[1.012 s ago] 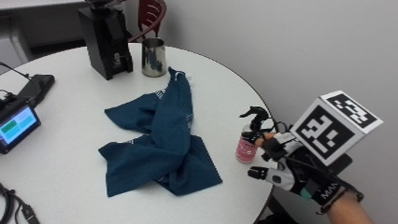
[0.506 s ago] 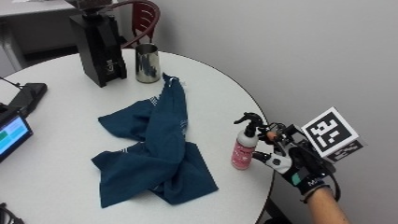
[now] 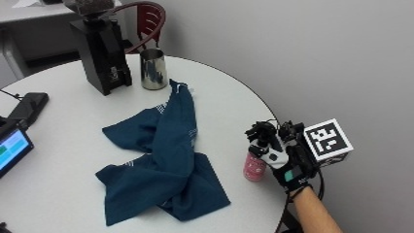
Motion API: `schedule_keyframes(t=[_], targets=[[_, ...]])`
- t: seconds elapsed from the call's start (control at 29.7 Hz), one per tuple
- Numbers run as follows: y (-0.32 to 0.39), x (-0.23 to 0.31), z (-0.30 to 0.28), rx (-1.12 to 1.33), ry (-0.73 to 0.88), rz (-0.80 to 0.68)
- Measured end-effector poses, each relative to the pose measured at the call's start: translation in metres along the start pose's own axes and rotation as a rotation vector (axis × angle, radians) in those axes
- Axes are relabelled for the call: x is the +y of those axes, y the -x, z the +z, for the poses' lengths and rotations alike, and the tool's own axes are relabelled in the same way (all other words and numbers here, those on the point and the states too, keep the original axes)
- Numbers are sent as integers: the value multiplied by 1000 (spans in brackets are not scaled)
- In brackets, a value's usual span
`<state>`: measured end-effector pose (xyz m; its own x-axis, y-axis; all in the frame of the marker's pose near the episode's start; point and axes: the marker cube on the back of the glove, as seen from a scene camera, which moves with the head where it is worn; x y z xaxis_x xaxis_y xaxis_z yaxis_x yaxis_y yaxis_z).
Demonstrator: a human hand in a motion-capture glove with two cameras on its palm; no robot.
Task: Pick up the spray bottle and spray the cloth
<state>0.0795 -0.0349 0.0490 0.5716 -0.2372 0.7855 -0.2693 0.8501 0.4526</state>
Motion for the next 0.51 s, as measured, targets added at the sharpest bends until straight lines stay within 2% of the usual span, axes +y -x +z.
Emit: schedule_keyframes(t=[0.2,0.51], targets=[[-11,3,7,-47,6,-25],[-4,1,5,8,-22,-62]])
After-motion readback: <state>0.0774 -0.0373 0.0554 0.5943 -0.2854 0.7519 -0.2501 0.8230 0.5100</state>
